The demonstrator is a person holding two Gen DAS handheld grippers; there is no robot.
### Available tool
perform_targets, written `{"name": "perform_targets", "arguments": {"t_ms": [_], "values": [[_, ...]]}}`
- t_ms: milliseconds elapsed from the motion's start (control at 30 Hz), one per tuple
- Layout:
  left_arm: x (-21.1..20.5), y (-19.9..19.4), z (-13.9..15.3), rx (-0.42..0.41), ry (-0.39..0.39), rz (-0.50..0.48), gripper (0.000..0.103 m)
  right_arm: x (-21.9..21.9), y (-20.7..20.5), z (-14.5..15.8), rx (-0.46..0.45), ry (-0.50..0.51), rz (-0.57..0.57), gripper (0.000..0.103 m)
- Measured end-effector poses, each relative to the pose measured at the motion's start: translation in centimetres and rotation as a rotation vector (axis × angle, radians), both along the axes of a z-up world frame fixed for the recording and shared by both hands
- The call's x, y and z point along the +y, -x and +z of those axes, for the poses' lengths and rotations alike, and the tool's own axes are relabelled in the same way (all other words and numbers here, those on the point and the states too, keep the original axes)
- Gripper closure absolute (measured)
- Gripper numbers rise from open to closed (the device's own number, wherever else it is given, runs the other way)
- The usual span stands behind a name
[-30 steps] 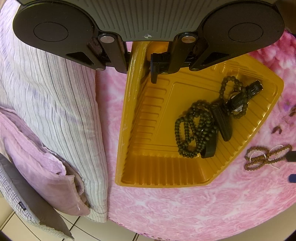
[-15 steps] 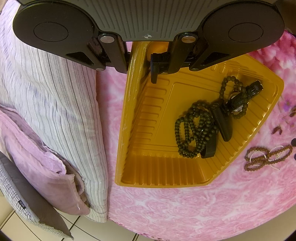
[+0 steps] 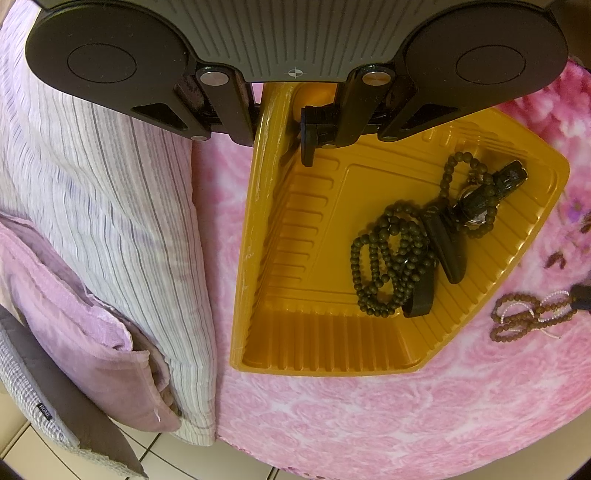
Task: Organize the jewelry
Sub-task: 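Move the left tool back toward the light bead bracelet on the bed, then grasp the brown wooden bead bracelet with the left tool and lift it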
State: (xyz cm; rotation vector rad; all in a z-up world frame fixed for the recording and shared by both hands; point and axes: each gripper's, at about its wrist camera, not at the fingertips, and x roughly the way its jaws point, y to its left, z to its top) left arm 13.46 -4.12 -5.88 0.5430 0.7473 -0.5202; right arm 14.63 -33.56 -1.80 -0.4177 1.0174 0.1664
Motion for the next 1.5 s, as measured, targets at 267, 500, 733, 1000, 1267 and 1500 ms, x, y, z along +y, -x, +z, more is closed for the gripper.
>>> {"name": "perform_targets", "arguments": {"t_ms": [267, 500, 733, 1000, 1267, 1500], "values": [[2.3, -0.7, 7.9, -0.115, 0.169, 0.056, 0.097, 0.0, 0.0, 0.0, -0.002, 0.002, 0.001, 0.097], [2.9, -1.0, 14.0, -0.211, 0.256, 0.047, 0.097, 0.1, 0.0, 0.1, -0.005, 0.003, 0.001, 0.098], [2.7, -0.9, 17.7, -0.269, 0.301, 0.016, 0.097, 0.3, 0.1, 0.4, -0.008, 0.006, 0.005, 0.098], [1.5, -0.8, 20.1, -0.305, 0.323, -0.027, 0.097, 0.3, 0.1, 0.5, -0.013, 0.005, 0.008, 0.098], [-0.9, -0.4, 22.2, -0.319, 0.378, -0.093, 0.097, 0.3, 0.2, 0.5, -0.016, 0.003, 0.009, 0.098], [-3.7, -0.3, 23.2, -0.321, 0.408, -0.148, 0.097, 0.2, 0.2, 0.5, -0.016, 0.003, 0.010, 0.098]]}}
